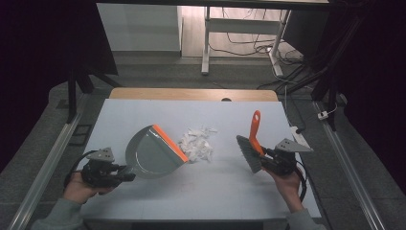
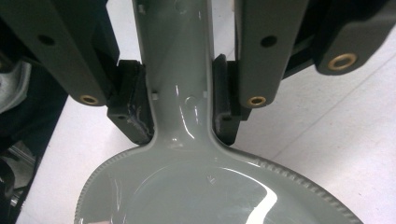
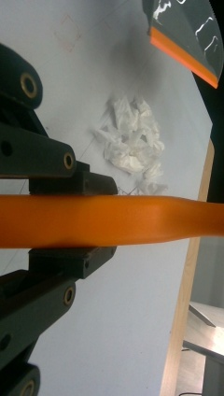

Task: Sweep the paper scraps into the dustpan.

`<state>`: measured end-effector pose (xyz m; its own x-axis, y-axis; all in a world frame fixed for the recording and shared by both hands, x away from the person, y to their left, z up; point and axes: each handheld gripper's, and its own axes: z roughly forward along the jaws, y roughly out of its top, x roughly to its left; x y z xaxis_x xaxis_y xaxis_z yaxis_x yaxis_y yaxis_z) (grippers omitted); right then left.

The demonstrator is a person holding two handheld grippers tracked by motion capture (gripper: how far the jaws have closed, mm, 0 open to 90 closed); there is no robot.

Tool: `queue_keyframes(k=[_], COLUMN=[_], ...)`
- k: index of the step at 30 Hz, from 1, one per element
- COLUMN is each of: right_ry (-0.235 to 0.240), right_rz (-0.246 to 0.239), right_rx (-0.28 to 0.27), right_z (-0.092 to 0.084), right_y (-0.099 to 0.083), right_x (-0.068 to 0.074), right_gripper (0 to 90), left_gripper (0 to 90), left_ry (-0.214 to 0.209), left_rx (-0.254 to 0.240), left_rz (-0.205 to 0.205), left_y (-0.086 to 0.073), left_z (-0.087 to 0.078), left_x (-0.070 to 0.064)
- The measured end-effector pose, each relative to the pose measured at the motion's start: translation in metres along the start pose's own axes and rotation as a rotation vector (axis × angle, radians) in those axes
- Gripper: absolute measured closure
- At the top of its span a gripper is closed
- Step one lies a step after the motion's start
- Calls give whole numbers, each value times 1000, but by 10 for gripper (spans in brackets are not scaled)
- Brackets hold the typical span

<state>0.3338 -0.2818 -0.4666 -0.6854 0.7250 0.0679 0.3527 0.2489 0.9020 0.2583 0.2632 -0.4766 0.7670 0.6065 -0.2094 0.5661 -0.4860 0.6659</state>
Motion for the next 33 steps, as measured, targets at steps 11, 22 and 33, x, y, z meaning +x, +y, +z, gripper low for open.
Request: queue_keyframes(k=[11, 22, 33], right_ry=[-1, 0, -9], right_rz=[-12, -6, -15], right_rx=[3, 1, 19], right_z=[22, 46, 65], right_y=[16, 30, 36], right_x=[7, 15, 18], right_gripper=[708, 707, 708], left_gripper=[615, 615, 615], left_ry=[-23, -27, -42], left_rx=[19, 33, 49], left_rz=[-5, -16, -24], left_y=[-6, -6, -6], left_z=[-1, 3, 6], left_x=[-1, 0, 1])
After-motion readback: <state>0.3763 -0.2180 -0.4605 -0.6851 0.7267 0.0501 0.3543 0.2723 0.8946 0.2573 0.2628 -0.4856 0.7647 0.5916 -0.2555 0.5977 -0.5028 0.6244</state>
